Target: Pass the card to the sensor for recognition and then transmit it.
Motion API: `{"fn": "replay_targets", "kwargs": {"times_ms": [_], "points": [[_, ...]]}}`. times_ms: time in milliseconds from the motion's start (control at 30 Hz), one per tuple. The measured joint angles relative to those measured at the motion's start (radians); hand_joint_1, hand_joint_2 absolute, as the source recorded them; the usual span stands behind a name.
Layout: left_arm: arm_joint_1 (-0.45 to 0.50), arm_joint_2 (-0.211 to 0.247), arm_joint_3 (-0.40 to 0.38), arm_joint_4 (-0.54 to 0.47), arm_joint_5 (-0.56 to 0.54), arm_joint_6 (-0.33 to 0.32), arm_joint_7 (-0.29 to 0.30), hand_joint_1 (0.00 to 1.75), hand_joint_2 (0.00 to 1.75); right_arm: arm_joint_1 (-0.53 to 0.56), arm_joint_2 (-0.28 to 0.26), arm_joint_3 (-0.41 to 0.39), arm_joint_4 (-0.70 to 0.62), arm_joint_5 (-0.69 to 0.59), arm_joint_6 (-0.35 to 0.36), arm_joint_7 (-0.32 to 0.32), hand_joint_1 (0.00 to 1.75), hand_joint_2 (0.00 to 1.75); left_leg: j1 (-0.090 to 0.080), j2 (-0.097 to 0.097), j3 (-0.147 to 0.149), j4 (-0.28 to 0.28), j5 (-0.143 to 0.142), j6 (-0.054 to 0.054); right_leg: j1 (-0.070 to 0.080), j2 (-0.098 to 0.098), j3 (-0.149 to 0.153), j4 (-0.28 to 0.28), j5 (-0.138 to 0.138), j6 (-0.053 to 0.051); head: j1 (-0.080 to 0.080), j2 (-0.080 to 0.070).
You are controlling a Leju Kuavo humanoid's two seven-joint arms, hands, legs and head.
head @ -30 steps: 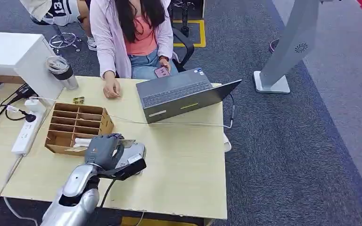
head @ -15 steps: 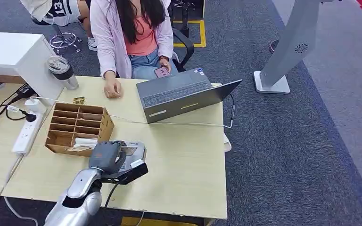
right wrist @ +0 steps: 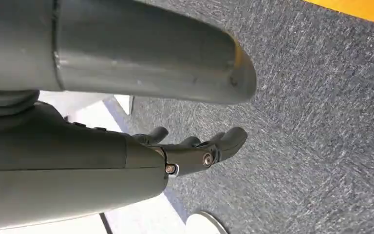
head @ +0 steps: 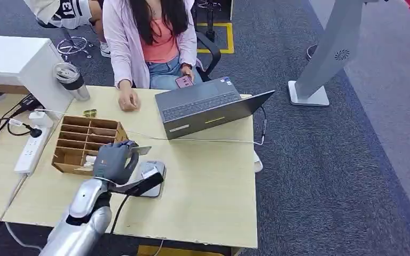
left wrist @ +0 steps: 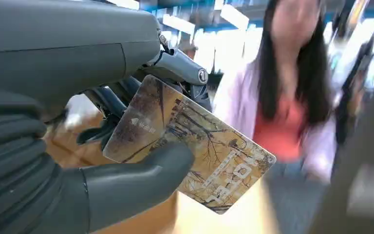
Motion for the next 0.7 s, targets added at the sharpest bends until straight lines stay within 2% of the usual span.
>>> {"fn": "replay_targets", "kwargs": {"times_ms": [133,267,600,700], "points": [[-0.104,0.042,0.053,-0.039,0.001,0.038,-0.029,1.75,1.75,0.001,0.0,0.0,0.002,0.011,0.011,0.004,0.0,0.0,0.0,0.001,0.001,0.0,0.0,0.0,0.0,0.001,0.0,0.0,0.0,-0.001,0.0,0.0],[-0.159,0.067,0.091,-0.041,-0.003,0.045,-0.035,1.75,1.75,0.0,0.0,0.0,0.003,0.017,0.013,0.011,0.0,0.0,0.0,0.0,0.001,0.0,0.001,0.0,0.0,0.0,0.0,0.0,0.0,-0.001,0.0,0.0],[-0.18,0.083,0.101,-0.042,-0.006,0.048,-0.036,1.75,1.75,0.0,0.001,0.0,0.003,0.019,0.014,0.011,0.0,0.0,0.0,0.0,0.0,0.0,0.001,0.0,0.0,0.0,0.0,0.0,0.0,0.0,0.0,0.0],[-0.201,0.096,0.104,-0.04,-0.037,0.05,-0.027,1.75,1.75,0.0,0.001,0.001,0.004,0.031,0.031,0.032,0.0,0.0,0.0,0.0,0.0,0.0,0.001,0.0,0.0,0.0,0.0,0.0,0.0,0.0,0.0,0.0]]}}
